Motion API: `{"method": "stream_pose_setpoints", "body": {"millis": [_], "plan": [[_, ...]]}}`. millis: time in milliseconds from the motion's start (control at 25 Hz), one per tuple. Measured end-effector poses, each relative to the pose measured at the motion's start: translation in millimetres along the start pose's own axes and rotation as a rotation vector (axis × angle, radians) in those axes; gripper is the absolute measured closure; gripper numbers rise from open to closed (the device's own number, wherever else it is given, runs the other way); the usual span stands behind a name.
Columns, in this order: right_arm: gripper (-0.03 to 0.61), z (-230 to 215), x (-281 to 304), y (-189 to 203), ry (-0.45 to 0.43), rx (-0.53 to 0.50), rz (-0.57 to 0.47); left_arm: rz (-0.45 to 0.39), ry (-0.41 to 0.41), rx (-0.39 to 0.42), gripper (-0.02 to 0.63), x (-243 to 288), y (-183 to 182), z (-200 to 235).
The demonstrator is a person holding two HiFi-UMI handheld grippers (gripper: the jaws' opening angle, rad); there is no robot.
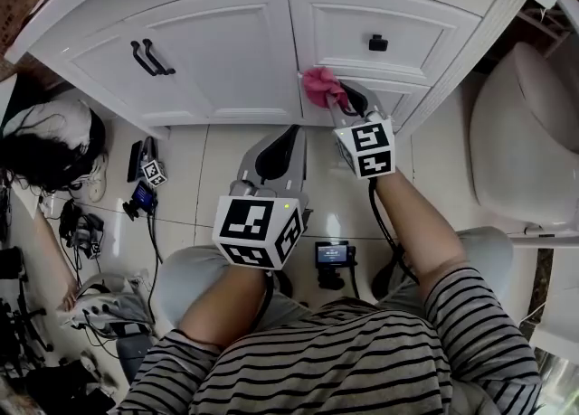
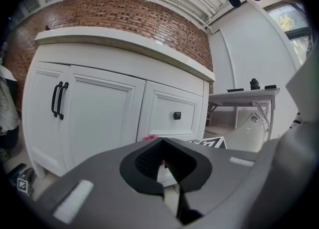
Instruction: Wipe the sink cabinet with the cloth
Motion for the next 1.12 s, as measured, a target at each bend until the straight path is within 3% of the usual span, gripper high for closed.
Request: {"method": "stream_pose_setpoints", "body": {"millis": [200, 400, 520, 640, 800, 920, 1000, 1120], "plan": [[0.514, -65, -48, 27, 0.162, 0.058, 0.04, 0.001, 0.021, -0.008, 0.612, 3, -1, -6], [0.514, -131, -105, 59, 0.402, 0.12, 0.121, 0.013, 0.03, 0.004, 0.612, 5, 3, -14], [0.514, -148, -127, 66, 0.491, 0.153, 0.151, 0.015, 0.033, 0.01, 0.612, 4, 4, -17], [0.514, -124, -120, 55, 0.418, 0.164, 0.095, 0.013, 0.036, 0.005, 0.612, 3, 4, -18], [0.514, -38, -70, 35, 0.114, 0.122, 0.007, 0.005, 0.038, 0.006, 0.612, -1, 2, -15], [0.514, 24, -20, 35, -0.072, 0.064, 0.012, 0.004, 0.022, -0.005, 0.612, -2, 2, -7], [0.514, 45, 4, 43, -0.119, 0.02, 0.048, 0.004, 0.013, -0.02, 0.612, -2, 2, -3], [0.514, 39, 17, 61, -0.095, -0.004, 0.114, 0.0, 0.009, -0.023, 0.612, -3, 0, 1]]}}
Point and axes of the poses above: the fingertips, and each gripper's own axes: x forward along the fingers, z to its left, y out of its underside, the point moved 6 cm from there along -x, backward along the fingers, and after that the axes turned 4 degrees about -x, right-handed, at the moved point
